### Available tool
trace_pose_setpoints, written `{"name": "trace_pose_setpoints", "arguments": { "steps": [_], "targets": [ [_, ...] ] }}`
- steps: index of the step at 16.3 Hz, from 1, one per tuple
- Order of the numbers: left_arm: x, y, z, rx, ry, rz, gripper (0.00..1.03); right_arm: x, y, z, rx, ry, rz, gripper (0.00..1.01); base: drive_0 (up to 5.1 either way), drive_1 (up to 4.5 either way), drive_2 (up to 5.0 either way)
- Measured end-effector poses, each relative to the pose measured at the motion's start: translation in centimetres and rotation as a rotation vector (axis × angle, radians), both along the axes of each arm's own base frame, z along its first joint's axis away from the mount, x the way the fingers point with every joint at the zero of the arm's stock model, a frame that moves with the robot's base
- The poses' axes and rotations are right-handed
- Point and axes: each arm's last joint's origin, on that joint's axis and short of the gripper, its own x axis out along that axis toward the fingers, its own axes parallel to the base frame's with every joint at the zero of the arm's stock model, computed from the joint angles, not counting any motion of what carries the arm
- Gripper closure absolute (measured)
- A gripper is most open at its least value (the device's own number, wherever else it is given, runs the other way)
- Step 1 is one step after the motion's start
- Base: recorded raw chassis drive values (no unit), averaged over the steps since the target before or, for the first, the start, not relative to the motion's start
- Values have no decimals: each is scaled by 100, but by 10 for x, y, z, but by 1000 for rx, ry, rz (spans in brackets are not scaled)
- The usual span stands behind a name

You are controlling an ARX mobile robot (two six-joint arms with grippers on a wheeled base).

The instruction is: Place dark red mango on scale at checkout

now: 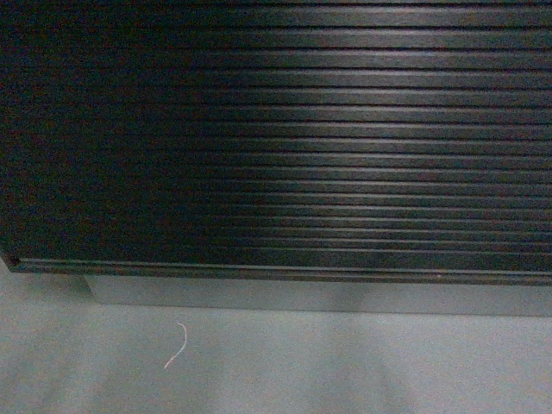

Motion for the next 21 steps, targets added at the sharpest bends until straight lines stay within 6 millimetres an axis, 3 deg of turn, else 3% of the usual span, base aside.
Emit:
{"name": "trace_pose_setpoints", "arguments": {
  "steps": [10,21],
  "targets": [
    [0,0,0,0,1,0,5,0,0,0,0,0,0,3,0,281,-280],
    [0,0,0,0,1,0,5,0,0,0,0,0,0,3,0,0,0]
  ]
}}
